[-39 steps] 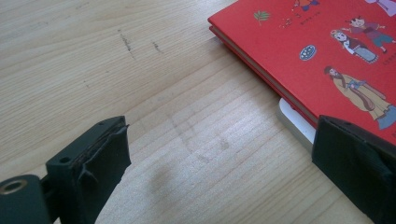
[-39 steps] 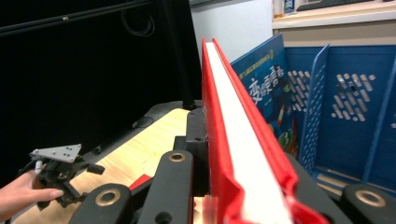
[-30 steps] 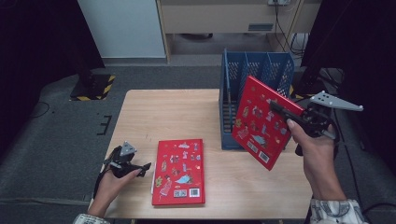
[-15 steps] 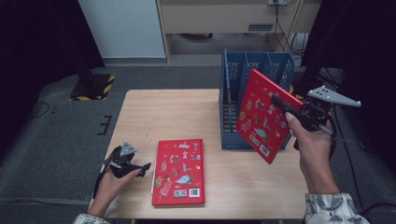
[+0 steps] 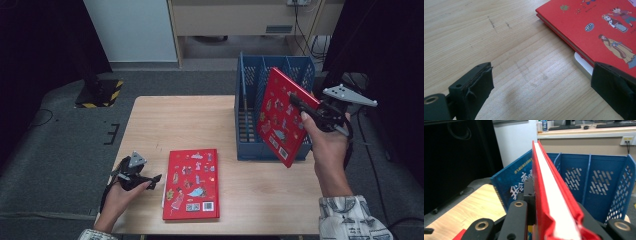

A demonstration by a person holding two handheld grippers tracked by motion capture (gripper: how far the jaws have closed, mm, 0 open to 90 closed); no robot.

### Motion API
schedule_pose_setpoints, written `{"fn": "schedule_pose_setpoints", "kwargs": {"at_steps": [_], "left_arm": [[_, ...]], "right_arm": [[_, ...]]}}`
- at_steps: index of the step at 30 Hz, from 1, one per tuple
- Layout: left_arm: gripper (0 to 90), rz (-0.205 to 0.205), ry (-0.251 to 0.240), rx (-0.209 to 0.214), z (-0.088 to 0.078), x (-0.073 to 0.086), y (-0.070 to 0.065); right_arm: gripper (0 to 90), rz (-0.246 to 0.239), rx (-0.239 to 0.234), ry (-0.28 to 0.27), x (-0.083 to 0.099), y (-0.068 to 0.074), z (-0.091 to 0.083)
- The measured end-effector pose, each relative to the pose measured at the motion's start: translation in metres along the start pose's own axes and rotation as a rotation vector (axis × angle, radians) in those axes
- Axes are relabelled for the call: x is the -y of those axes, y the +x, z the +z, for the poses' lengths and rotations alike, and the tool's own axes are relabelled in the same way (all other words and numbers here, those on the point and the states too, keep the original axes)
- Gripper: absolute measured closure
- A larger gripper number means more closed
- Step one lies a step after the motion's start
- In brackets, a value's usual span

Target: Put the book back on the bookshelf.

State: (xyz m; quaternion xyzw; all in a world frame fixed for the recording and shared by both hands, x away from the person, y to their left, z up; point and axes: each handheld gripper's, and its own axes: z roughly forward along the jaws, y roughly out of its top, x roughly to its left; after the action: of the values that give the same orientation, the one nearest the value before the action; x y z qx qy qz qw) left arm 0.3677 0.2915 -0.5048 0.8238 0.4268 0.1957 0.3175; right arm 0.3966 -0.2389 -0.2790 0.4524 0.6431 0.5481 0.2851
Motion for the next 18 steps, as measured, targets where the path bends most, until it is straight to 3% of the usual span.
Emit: {"fn": "schedule_pose_setpoints", "kwargs": {"at_steps": [18], "left_arm": [[3.5, 0.0, -0.001, 0.0, 0.0, 0.0, 0.0]], "right_arm": [[80.0, 0.009, 0.058, 0.004, -0.003, -0.006, 0.017]]}}
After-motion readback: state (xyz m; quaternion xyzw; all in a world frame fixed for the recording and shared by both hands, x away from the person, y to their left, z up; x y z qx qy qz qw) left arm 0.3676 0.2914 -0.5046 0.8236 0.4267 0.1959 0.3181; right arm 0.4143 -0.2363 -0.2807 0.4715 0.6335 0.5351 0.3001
